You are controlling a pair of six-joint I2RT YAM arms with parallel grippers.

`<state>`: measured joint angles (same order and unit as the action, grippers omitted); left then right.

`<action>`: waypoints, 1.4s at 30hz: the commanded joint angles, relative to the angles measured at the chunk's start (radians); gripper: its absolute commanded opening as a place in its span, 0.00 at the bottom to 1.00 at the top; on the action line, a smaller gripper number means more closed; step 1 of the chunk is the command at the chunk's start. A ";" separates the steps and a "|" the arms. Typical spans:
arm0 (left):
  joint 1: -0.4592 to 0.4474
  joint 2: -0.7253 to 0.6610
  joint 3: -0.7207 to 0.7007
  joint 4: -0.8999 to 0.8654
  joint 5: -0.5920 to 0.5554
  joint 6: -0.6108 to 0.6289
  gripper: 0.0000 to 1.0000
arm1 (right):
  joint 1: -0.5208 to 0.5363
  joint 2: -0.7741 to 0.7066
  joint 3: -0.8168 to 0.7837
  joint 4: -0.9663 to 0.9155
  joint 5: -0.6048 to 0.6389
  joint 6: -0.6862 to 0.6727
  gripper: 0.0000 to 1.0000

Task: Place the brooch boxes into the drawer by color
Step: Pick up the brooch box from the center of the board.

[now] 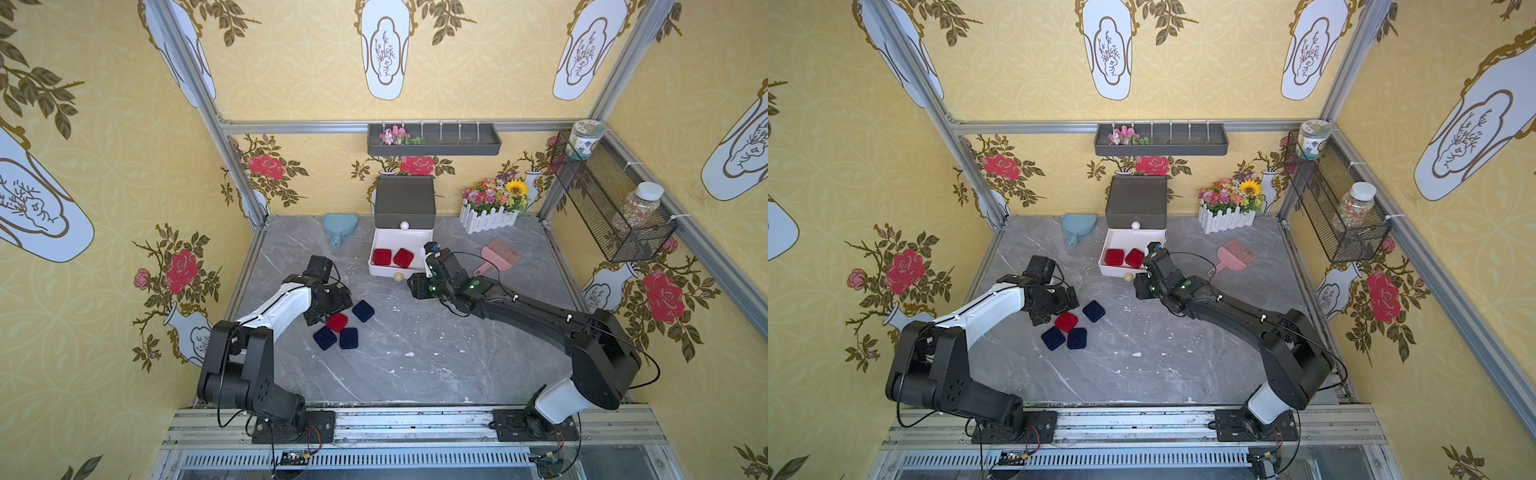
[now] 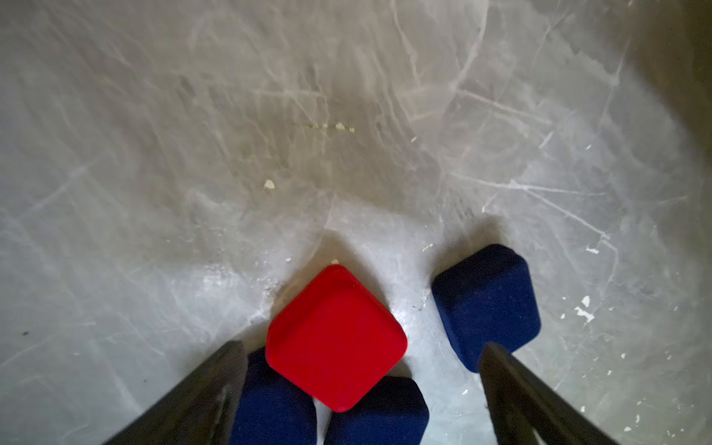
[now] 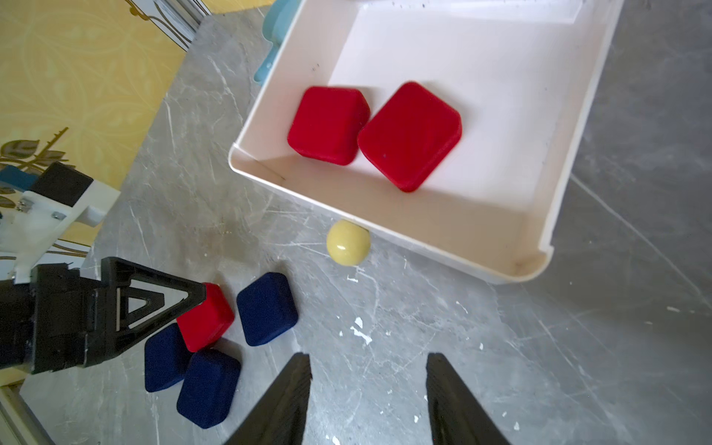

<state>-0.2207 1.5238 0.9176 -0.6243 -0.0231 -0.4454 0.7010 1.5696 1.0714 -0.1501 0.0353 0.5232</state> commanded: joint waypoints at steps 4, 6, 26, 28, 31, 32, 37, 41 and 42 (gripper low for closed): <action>-0.021 0.058 0.005 -0.026 -0.026 0.004 1.00 | -0.001 -0.008 -0.021 0.088 -0.018 0.040 0.53; -0.022 0.071 0.010 -0.032 -0.043 0.003 1.00 | -0.002 -0.011 -0.024 0.090 -0.017 0.041 0.53; -0.040 0.114 0.020 -0.032 -0.055 0.004 0.79 | -0.017 -0.052 -0.077 0.094 0.000 0.047 0.53; -0.041 0.113 0.018 -0.032 -0.060 0.004 0.77 | -0.017 -0.052 -0.077 0.095 0.000 0.049 0.53; -0.040 0.110 0.020 -0.034 -0.067 0.003 0.75 | -0.017 -0.057 -0.081 0.095 0.001 0.049 0.53; -0.039 0.107 0.020 -0.035 -0.071 0.001 0.75 | -0.017 -0.060 -0.080 0.095 0.002 0.049 0.53; -0.040 0.074 0.027 -0.035 -0.111 -0.004 0.75 | -0.017 -0.071 -0.079 0.089 0.009 0.046 0.54; -0.040 0.023 0.039 -0.031 -0.129 -0.008 0.75 | -0.018 -0.078 -0.070 0.078 0.009 0.046 0.53; -0.040 0.008 0.043 -0.029 -0.126 -0.009 0.75 | -0.017 -0.081 -0.071 0.078 0.009 0.047 0.53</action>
<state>-0.2604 1.5517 0.9516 -0.6540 -0.1352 -0.4469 0.6830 1.5002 0.9936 -0.0986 0.0307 0.5720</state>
